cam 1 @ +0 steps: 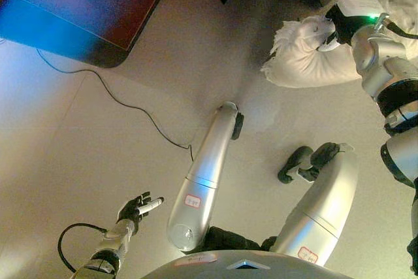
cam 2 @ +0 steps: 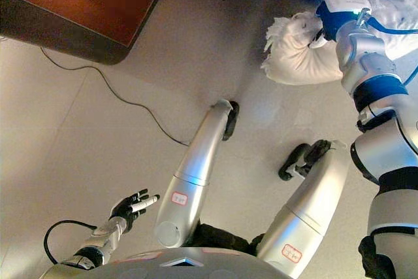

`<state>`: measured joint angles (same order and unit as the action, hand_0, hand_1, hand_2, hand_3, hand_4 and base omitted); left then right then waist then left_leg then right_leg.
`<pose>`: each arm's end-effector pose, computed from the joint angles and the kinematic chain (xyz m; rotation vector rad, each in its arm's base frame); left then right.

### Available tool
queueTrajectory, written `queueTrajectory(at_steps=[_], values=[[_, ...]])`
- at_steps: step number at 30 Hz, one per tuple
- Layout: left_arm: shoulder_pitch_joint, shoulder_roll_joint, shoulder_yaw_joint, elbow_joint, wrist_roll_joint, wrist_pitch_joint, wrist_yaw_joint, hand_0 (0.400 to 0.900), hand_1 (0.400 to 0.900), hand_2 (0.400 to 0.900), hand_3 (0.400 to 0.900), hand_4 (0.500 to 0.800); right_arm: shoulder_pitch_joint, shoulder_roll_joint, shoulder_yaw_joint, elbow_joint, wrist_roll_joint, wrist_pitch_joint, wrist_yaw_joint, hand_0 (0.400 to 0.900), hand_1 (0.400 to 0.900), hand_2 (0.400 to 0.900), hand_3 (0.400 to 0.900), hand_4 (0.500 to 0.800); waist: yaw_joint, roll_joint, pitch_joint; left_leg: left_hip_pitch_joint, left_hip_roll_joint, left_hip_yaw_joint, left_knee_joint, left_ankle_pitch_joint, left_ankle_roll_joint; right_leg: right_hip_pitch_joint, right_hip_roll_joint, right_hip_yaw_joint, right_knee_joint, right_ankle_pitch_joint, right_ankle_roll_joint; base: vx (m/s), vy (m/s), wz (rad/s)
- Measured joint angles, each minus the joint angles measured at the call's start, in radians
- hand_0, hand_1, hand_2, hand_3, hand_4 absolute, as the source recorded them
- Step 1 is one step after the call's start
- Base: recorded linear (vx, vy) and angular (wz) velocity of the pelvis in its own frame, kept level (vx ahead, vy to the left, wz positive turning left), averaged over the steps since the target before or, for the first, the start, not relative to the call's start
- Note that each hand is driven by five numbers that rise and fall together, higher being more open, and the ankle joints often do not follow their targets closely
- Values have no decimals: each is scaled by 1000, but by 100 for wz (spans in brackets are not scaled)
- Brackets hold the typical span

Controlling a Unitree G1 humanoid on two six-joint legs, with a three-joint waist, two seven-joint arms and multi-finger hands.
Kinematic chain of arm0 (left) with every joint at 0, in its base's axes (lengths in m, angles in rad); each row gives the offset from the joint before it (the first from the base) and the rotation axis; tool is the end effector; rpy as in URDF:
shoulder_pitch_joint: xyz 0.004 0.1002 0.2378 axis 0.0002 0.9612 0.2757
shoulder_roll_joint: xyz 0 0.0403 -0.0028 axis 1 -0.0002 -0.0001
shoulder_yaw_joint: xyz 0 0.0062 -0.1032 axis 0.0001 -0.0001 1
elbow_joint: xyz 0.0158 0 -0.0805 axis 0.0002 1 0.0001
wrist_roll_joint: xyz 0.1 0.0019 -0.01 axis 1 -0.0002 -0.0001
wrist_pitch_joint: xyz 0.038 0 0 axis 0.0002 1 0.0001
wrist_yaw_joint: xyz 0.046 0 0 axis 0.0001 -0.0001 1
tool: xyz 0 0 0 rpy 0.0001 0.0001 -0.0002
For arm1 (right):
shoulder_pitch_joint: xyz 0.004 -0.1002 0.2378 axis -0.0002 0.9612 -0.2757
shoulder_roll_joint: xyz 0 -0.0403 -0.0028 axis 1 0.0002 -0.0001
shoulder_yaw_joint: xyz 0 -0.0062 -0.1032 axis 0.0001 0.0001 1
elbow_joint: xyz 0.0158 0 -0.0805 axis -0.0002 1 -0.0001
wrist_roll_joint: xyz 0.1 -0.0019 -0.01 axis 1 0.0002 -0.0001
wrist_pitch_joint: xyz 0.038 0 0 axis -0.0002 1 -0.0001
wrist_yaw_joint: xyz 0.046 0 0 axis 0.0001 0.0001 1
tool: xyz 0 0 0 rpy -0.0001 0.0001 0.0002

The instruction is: Pick up the pillow and put it on the sofa.

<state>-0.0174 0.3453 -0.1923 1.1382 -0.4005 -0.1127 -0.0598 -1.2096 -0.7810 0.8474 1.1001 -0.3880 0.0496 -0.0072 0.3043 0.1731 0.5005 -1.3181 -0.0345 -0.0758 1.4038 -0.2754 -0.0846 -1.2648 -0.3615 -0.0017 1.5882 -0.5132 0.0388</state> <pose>0.0976 0.2531 -0.0976 0.0446 0.9902 0.1885 0.3542 -0.2694 0.2161 -1.6122 0.1577 -0.1418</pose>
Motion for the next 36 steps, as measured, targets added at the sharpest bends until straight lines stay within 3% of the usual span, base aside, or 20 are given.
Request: queueTrajectory(at_steps=[5, 11, 16, 17, 23, 26, 32, 36], values=[[1, 0, 1, 0, 0, 3, -13, 900, 900, 900, 900, 800, 6, -6, 0, 13, 0, -18, 16, 400, 400, 400, 400, 500, -6, 10, 3, -2, 8, 10, 23, -5, 4, -3, 0, 9, 23, -2, 3, 8, -1, 1], [15, 0, 10, 0, 1, 7, -15, 900, 900, 900, 900, 800, 63, -5, -29, 6, -2, -29, 16, 400, 400, 400, 400, 500, -29, 14, 5, 43, 46, 37, 18, -6, 19, 46, -7, 14, 21, -6, 11, 51, 10, -1], [16, -1, 25, -3, 1, 21, -14, 900, 900, 900, 900, 800, 146, -4, -38, -2, -6, -36, 17, 400, 400, 400, 400, 500, -34, 13, 5, 159, 71, 59, -119, -2, 24, 157, 3, -16, -117, 8, 21, 28, 23, -11], [15, -1, 26, -11, 1, 33, -14, 900, 900, 900, 900, 800, 151, -2, -42, -4, -8, -39, 19, 400, 400, 400, 400, 500, -40, 14, 4, 180, 72, 61, -155, 4, 30, 179, -1, -30, -156, 27, 9, 54, 22, -13], [15, -6, 47, -39, 7, 93, -15, 900, 900, 900, 900, 800, 249, 19, -71, -72, -5, -43, 60, 400, 400, 400, 400, 500, -51, -2, -3, 489, 83, 89, -558, 141, 33, 474, -29, -161, -535, 162, 18, 140, -19, -6], [21, 14, 72, -46, 15, 121, -14, 900, 900, 900, 900, 800, 332, 20, -91, -140, 16, -64, 101, 400, 400, 400, 400, 500, -47, -50, -47, 667, 83, 107, -750, 193, 30, 646, -37, -225, -704, 212, 29, 156, -37, -3], [13, 17, 77, -56, 44, 168, -14, 900, 900, 900, 900, 800, 399, -3, -129, -229, 73, -89, 159, 400, 400, 400, 400, 500, -53, -94, -140, 927, 84, 119, -1004, 241, 21, 911, -9, -317, -966, 272, 53, 122, -28, -4], [20, 13, 102, -54, 56, 214, -7, 900, 900, 900, 900, 800, 434, -24, -155, -327, 82, -103, 220, 400, 400, 400, 400, 500, -55, -116, -199, 1079, 88, 122, -1131, 254, 20, 1083, 28, -347, -1135, 313, 75, 171, -8, -1]])
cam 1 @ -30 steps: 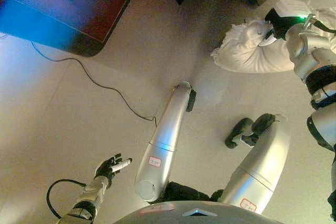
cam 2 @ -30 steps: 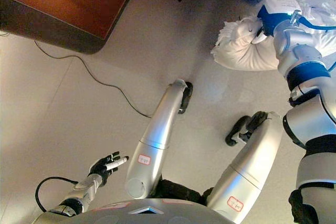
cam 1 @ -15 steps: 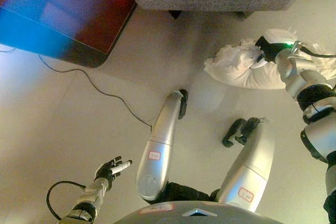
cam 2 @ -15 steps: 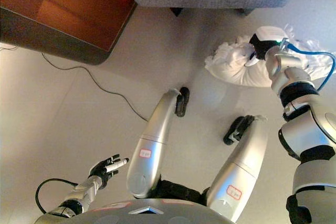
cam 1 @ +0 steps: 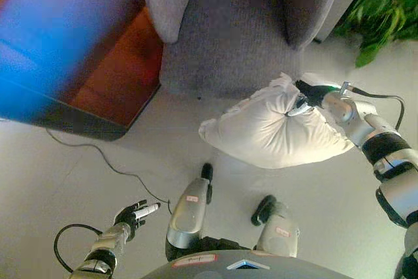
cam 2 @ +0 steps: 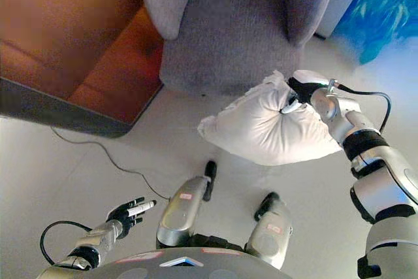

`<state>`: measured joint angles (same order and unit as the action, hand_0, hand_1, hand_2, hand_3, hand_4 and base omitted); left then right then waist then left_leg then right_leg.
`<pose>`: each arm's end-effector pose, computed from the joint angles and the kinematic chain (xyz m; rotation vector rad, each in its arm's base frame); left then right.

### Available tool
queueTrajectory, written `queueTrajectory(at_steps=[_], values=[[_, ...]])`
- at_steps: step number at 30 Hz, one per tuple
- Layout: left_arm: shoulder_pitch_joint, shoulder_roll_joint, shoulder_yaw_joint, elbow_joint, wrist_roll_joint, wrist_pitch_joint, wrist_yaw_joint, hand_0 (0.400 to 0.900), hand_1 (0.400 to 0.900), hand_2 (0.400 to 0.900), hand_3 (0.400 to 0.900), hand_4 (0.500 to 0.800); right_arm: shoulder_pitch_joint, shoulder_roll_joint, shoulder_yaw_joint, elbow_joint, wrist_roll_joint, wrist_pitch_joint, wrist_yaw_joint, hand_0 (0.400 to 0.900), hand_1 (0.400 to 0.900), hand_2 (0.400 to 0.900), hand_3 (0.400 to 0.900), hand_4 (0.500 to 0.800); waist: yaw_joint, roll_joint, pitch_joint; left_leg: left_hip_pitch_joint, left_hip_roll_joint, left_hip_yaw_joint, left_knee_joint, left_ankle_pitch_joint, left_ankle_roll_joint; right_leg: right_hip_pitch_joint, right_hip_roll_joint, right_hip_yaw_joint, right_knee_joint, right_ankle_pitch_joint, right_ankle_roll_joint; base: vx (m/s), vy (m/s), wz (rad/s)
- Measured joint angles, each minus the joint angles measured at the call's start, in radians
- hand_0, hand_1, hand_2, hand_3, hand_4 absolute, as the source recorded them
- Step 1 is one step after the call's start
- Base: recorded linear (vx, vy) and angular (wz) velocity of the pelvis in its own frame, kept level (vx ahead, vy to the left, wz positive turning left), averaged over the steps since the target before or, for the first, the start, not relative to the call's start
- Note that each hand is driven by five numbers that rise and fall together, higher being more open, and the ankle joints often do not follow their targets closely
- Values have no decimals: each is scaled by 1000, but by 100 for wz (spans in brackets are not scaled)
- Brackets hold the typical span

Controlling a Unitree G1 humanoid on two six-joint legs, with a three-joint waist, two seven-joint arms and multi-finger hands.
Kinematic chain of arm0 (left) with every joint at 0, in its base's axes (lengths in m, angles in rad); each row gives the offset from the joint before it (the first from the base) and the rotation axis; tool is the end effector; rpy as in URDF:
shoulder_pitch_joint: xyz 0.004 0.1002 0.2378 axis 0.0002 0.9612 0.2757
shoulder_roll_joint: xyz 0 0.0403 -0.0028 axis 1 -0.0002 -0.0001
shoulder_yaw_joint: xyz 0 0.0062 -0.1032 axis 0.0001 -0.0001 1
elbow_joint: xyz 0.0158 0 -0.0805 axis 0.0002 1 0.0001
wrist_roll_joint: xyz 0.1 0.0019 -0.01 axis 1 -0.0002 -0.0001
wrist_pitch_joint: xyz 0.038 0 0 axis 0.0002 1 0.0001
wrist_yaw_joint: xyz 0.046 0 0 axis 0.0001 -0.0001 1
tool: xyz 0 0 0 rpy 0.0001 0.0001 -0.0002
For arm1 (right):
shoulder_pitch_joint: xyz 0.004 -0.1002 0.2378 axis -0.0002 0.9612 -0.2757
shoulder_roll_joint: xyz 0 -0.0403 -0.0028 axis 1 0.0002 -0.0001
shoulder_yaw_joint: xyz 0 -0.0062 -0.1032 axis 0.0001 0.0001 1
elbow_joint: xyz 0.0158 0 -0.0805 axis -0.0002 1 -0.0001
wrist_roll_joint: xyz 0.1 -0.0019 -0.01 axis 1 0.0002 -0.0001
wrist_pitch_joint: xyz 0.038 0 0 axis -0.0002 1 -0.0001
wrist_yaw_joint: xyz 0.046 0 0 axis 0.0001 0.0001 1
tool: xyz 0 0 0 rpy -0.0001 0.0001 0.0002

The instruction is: Pick up the pillow and put it on the sofa.

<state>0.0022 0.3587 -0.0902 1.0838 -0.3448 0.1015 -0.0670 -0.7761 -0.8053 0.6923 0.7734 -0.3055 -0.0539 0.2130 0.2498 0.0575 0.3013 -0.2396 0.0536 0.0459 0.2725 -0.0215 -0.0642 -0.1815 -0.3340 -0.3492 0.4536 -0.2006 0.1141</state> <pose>0.0920 0.2630 -0.0961 0.0084 1.1468 0.2435 0.3141 -0.2642 0.1197 -1.3940 0.2940 0.3540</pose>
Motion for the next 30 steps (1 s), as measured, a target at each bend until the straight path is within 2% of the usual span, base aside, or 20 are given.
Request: queueTrajectory(at_steps=[5, 9, 13, 16, 18, 19, 21, 23, 25, 27, 28, 29, 30], values=[[5, -1, 12, 5, 35, 35, 15, 900, 900, 900, 900, 800, 7, -20, -42, -35, 33, -1, 44, 400, 400, 400, 400, 500, 1, -27, -80, 101, -9, -6, -83, -1, 5, 148, 29, -25, -168, 49, 21, 121, 79, 0], [6, -1, 44, 34, 38, 63, 16, 900, 900, 900, 900, 800, 6, -38, -43, -40, 70, -3, 99, 400, 400, 400, 400, 500, 1, -48, -109, 158, -27, -4, -111, -10, 15, 227, 27, -32, -246, 74, 33, 114, 149, -3], [4, -2, 69, 61, 37, 79, 26, 900, 900, 900, 900, 800, 5, -40, -42, -36, 92, -3, 149, 400, 400, 400, 400, 500, 2, -60, -117, 186, -42, 0, -108, -26, 26, 267, 18, -34, -269, 86, 31, 141, 141, 1], [1, -3, 73, 78, 37, 87, 34, 900, 900, 900, 900, 800, 5, -57, -40, -35, 140, -2, 166, 400, 400, 400, 400, 500, -2, -63, -122, 187, -57, -13, -104, -45, 49, 244, -4, -16, -180, 87, 30, 176, 49, 49], [2, 0, 70, 78, 38, 96, 38, 900, 900, 900, 900, 800, 5, -80, -37, -34, 161, 0, 172, 400, 400, 400, 400, 500, -10, -64, -130, 191, -65, -47, -110, -44, 63, 208, -11, 48, -91, 97, 13, 236, -98, 71], [1, 5, 63, 78, 38, 99, 41, 900, 900, 900, 900, 800, 3, -83, -37, -34, 179, 0, 172, 400, 400, 400, 400, 500, -20, -66, -137, 193, -67, -83, -122, -38, 70, 169, -5, 101, -57, 87, 8, 276, -200, 67], [6, 20, 51, 81, 38, 118, 57, 900, 900, 900, 900, 800, -15, -82, -37, -37, 211, -1, 172, 400, 400, 400, 400, 500, -33, -80, -152, 194, -68, -142, -141, -25, 68, 143, 30, 187, -161, 85, 12, 286, -275, 59], [3, 20, 49, 91, 48, 124, 65, 900, 900, 900, 900, 800, -47, -81, -37, -37, 226, -1, 173, 400, 400, 400, 400, 500, -47, -79, -151, 196, -62, -201, -154, -22, 65, 106, 44, 212, -288, 101, 34, 329, -325, 69], [3, 19, 51, 100, 61, 124, 70, 900, 900, 900, 900, 800, -82, -77, -26, -14, 236, -2, 194, 400, 400, 400, 400, 500, -66, -79, -150, 208, -51, -247, -169, -26, 59, 72, 47, 256, -415, 185, 76, 329, -366, 78], [-2, 28, 54, 100, 68, 121, 75, 900, 900, 900, 900, 800, -119, -78, 8, 30, 260, -2, 212, 400, 400, 400, 400, 500, -86, -96, -148, 215, -46, -316, -164, -39, 4, 80, 60, 291, -536, 262, 76, 289, -360, 61], [-10, 46, 57, 104, 70, 115, 74, 900, 900, 900, 900, 800, -123, -78, 12, 51, 274, -3, 223, 400, 400, 400, 400, 500, -88, -126, -143, 224, -47, -353, -169, -45, -31, 87, 62, 301, -534, 286, 65, 283, -294, 41], [-16, 43, 70, 108, 77, 111, 78, 900, 900, 900, 900, 800, -124, -78, 15, 88, 293, -4, 238, 400, 400, 400, 400, 500, -87, -125, -145, 235, -28, -371, -172, -51, -50, 98, 80, 285, -504, 354, 51, 310, -257, 46], [-8, 34, 71, 107, 77, 112, 76, 900, 900, 900, 900, 800, -127, -79, 20, 112, 299, 1, 251, 400, 400, 400, 400, 500, -85, -115, -150, 247, 15, -364, -171, -61, -63, 103, 111, 256, -467, 363, 35, 282, -192, 45]])
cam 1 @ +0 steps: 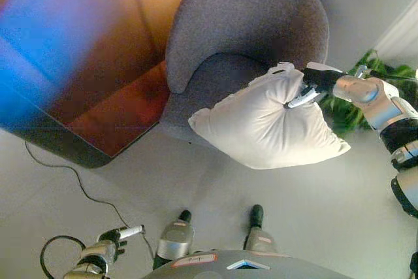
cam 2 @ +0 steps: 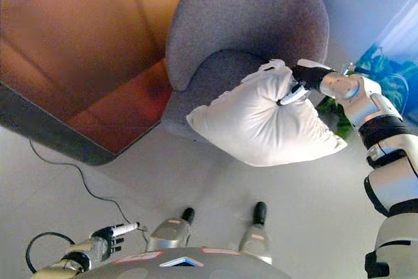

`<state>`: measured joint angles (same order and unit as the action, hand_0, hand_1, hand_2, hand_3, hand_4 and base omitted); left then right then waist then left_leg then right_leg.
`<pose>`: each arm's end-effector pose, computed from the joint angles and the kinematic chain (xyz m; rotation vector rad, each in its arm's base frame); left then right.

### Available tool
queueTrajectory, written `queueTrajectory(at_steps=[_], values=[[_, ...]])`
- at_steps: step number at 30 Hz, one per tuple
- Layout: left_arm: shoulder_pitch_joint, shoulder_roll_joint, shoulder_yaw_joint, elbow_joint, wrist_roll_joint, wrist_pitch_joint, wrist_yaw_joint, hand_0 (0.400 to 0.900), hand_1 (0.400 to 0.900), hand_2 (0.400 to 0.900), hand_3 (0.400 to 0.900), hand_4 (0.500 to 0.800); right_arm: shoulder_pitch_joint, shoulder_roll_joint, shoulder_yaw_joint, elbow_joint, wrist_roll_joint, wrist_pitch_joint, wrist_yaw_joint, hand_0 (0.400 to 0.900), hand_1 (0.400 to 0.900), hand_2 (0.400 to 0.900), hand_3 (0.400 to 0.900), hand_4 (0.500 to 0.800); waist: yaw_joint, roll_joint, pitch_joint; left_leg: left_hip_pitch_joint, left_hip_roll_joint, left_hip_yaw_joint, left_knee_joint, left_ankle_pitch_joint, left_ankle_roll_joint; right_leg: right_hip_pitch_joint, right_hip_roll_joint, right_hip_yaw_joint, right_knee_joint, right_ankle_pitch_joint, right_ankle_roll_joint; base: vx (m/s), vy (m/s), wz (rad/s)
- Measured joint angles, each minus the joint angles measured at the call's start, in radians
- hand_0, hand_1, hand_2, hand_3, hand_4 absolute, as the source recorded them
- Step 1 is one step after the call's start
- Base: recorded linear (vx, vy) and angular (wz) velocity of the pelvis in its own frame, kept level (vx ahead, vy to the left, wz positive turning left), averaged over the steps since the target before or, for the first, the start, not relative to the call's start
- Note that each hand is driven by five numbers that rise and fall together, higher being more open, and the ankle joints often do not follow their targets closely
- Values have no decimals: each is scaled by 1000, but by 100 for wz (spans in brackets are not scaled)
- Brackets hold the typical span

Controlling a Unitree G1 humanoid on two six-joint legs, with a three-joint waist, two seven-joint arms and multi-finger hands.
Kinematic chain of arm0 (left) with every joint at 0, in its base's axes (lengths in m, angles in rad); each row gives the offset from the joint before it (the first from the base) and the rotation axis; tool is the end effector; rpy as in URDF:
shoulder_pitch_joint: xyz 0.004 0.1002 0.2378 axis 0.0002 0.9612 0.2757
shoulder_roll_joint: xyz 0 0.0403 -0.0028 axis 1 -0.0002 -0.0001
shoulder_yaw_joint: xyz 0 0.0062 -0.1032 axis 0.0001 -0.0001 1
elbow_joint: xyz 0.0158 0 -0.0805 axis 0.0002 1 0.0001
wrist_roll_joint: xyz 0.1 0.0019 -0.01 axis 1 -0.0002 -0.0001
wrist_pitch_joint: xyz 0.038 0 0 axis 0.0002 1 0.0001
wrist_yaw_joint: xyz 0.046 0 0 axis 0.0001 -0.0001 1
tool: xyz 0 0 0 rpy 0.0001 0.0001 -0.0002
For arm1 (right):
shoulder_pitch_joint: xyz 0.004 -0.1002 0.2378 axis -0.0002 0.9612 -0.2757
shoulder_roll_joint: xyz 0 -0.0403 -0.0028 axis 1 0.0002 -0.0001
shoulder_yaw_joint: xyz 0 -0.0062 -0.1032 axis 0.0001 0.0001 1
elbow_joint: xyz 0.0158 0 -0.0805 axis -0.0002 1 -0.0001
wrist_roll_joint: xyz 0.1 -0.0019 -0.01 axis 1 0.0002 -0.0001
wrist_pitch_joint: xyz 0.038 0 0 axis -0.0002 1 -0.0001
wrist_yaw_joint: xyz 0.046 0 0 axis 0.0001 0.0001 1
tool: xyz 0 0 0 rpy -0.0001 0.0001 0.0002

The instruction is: Pick up the pillow and put it on the sofa.

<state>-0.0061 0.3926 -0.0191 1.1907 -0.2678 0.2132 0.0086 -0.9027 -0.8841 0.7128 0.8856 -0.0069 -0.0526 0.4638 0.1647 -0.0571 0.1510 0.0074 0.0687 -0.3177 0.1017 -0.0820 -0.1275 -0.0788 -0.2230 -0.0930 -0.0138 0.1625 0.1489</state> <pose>0.0719 0.2824 -0.0963 0.0887 1.3371 0.3957 0.3220 -0.2934 0.1605 -1.1270 0.4254 0.3914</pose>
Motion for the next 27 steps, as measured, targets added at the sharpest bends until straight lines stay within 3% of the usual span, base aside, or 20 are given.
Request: queueTrajectory(at_steps=[1, 4, 7, 13, 19, 25, 26, 27], values=[[15, -12, 0, -11, 0, 3, -5, 900, 900, 900, 900, 800, -6, -3, 6, 2, 5, 1, 11, 400, 400, 400, 400, 500, 5, 9, -5, -1, 23, 22, 40, -20, -2, 13, 27, -19, 6, -18, -20, 245, -144, 43], [81, -40, 6, -6, 24, 20, -18, 900, 900, 900, 900, 800, -69, -49, 44, 0, 55, -4, 54, 400, 400, 400, 400, 500, 10, 28, -15, 14, 64, 105, 9, -18, -15, 40, 73, -69, -17, -25, -39, 198, -129, 35], [105, -56, 11, -5, 39, 21, -22, 900, 900, 900, 900, 800, -119, -79, 44, 63, 56, 1, 73, 400, 400, 400, 400, 500, 45, 31, -15, 37, 81, 104, -43, -3, -40, 64, 86, -93, -45, -23, -47, 167, -107, 23], [103, -50, 38, 8, 75, -15, -21, 900, 900, 900, 900, 800, -180, -47, 44, 158, 91, 31, 118, 400, 400, 400, 400, 500, 94, 45, -10, 52, 79, 92, -58, -3, -40, 109, 80, -132, -71, -29, -40, 103, -70, 21], [99, -45, 39, 3, 74, -42, -31, 900, 900, 900, 900, 800, -250, -33, 44, 239, 123, 52, 130, 400, 400, 400, 400, 500, 143, 101, 9, -30, 71, 51, -20, -1, -41, 39, 69, -163, -5, -57, -42, -105, -53, 20], [98, -37, 35, -1, 54, -87, -83, 900, 900, 900, 900, 800, -387, -43, 44, 275, 133, 52, 110, 400, 400, 400, 400, 500, 147, 172, 66, -169, 56, 15, 3, 35, -50, -154, 30, -169, 176, -113, -52, -154, -24, 20], [98, -37, 35, -2, 51, -96, -85, 900, 900, 900, 900, 800, -414, -44, 45, 278, 133, 52, 105, 900, 900, 900, 900, 800, 147, 178, 82, -183, 51, 15, 3, 42, -51, -186, 17, -167, 220, -132, -54, -52, 43, 9], [98, -36, 36, -2, 43, -98, -86, 900, 900, 900, 900, 800, -429, -45, 45, 283, 131, 51, 86, 900, 900, 900, 900, 800, 147, 180, 94, -193, 45, 15, 2, 48, -51, -214, 3, -165, 262, -153, -57, -41, 52, 9]])
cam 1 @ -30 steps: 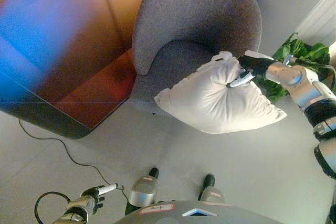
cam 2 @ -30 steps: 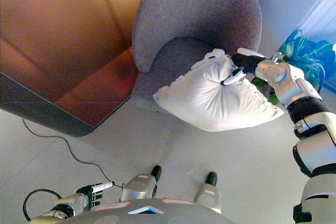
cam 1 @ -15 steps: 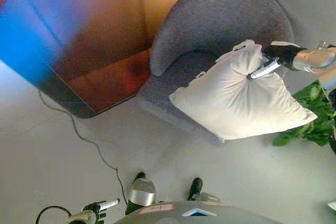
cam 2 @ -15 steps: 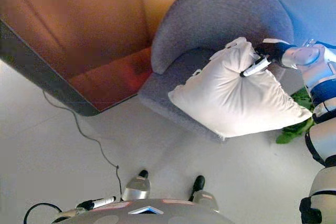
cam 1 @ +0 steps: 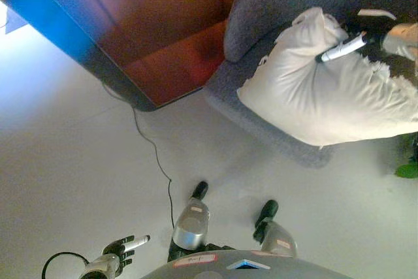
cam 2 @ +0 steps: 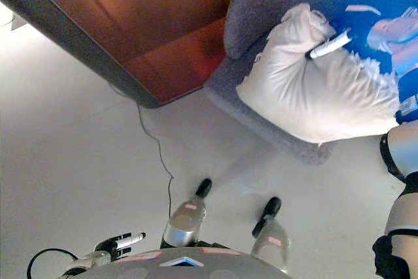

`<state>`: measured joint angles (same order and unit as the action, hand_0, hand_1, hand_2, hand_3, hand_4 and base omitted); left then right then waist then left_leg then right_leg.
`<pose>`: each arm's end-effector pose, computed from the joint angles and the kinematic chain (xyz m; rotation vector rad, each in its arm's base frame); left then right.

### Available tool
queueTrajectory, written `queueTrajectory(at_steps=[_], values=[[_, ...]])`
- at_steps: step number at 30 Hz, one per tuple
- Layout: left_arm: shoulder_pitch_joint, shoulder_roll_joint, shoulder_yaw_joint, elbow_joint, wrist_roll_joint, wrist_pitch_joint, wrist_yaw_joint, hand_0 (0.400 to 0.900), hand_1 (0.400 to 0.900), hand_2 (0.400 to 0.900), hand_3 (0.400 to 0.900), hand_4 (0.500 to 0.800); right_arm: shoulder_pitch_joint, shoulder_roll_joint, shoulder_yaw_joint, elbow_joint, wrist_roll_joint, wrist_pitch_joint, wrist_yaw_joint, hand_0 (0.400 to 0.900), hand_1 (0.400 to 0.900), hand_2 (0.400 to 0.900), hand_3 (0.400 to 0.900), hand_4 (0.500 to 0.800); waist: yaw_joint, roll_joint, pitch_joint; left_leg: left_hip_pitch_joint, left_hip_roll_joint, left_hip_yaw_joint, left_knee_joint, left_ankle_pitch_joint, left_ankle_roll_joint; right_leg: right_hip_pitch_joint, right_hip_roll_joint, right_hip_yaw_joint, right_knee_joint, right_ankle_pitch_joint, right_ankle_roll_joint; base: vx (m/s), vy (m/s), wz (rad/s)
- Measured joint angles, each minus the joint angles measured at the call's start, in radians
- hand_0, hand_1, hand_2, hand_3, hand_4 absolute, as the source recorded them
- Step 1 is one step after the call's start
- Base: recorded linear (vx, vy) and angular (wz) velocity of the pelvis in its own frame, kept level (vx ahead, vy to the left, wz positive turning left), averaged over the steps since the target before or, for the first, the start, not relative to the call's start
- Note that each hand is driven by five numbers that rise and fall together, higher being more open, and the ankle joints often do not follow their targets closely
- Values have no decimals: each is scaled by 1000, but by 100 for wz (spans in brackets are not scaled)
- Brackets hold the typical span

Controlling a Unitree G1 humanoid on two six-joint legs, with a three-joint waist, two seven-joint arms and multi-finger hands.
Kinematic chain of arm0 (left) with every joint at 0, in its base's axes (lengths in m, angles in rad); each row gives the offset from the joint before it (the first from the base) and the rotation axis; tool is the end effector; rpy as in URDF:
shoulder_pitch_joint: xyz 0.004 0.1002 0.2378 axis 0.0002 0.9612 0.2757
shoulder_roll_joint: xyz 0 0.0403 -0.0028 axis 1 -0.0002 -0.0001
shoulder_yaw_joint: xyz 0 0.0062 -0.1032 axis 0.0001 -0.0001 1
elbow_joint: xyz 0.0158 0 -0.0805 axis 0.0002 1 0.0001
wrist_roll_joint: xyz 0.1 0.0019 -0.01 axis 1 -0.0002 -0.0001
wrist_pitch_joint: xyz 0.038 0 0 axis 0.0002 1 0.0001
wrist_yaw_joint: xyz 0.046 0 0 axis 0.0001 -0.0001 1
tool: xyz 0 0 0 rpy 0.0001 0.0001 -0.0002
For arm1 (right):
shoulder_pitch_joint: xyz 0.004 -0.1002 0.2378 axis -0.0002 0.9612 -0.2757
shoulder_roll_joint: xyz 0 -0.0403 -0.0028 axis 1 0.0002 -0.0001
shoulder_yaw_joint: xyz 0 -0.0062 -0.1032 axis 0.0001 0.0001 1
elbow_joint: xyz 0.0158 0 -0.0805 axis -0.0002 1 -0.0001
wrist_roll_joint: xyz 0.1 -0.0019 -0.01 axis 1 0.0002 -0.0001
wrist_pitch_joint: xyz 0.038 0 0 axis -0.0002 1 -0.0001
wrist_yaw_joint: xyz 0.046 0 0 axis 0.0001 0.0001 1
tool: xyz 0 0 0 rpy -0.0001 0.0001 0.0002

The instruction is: Pick up the pillow and put it on the sofa.

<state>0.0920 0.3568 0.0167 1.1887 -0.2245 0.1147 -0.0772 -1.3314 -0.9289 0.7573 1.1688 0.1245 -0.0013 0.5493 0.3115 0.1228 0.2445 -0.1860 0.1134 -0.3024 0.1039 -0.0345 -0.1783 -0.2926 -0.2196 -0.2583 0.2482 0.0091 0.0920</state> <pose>0.0398 0.2751 -0.1040 0.0365 1.3374 0.3208 0.3347 -0.3143 0.2779 -0.9883 0.3009 0.1282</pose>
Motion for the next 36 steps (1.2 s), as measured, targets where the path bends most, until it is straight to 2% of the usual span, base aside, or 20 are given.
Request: queueTrajectory(at_steps=[6, 13, 16, 20, 24, 28, 32, 36], values=[[5, -2, -2, -13, -29, -8, -19, 900, 900, 900, 900, 800, -66, -12, 0, 78, -119, 6, -155, 900, 900, 900, 900, 800, -3, 3, 6, -39, -14, 30, -7, 18, 7, -89, -52, 10, 139, -77, -1, -40, 40, 2], [6, -7, -14, -48, -66, -6, -55, 900, 900, 900, 900, 800, -130, -59, 4, 95, -217, 102, -339, 900, 900, 900, 900, 800, -9, 15, 7, -40, -13, 68, -14, 26, -5, -123, -53, 46, 170, -90, 3, 17, 37, -14], [-2, -11, -32, -81, -67, 9, -48, 900, 900, 900, 900, 800, -147, -73, 16, 112, -257, 146, -345, 900, 900, 900, 900, 800, -16, 16, 6, -21, -10, 89, -15, 26, -5, -112, -48, 57, 168, -90, 3, 152, -42, -14], [-33, -12, -33, -82, -68, 48, -23, 900, 900, 900, 900, 800, -183, -77, 34, 145, -294, 160, -339, 900, 900, 900, 900, 800, -63, 11, 7, 25, 11, 106, -21, 21, -7, -64, -29, 60, 155, -92, 3, 110, -54, -19], [-48, -3, -33, -68, -105, 80, -16, 900, 900, 900, 900, 800, -186, -84, 54, 144, -315, 176, -387, 900, 900, 900, 900, 800, -93, -14, -21, 40, 43, 139, -21, 11, -5, -61, 4, 71, 148, -95, -17, 40, -60, -10], [-52, -1, -34, -49, -107, 83, -16, 900, 900, 900, 900, 800, -182, -101, 52, 144, -313, 209, -443, 900, 900, 900, 900, 800, -116, -31, -46, 49, 61, 158, -23, 11, -5, -61, 24, 80, 144, -90, -27, 14, -50, -10], [-56, 5, -34, -34, -106, 87, -10, 900, 900, 900, 900, 800, -136, -117, 41, 140, -284, 209, -455, 900, 900, 900, 900, 800, -128, -42, -68, 85, 75, 175, -36, 13, -8, -29, 40, 84, 125, -85, -32, 48, -33, -12], [-60, 22, -34, -26, -105, 107, 2, 900, 900, 900, 900, 800, 8, -121, -33, 71, -258, 194, -434, 900, 900, 900, 900, 800, -144, -68, -98, 131, 87, 207, -45, 11, -5, 22, 53, 85, 91, -81, -31, 31, 4, -14]])
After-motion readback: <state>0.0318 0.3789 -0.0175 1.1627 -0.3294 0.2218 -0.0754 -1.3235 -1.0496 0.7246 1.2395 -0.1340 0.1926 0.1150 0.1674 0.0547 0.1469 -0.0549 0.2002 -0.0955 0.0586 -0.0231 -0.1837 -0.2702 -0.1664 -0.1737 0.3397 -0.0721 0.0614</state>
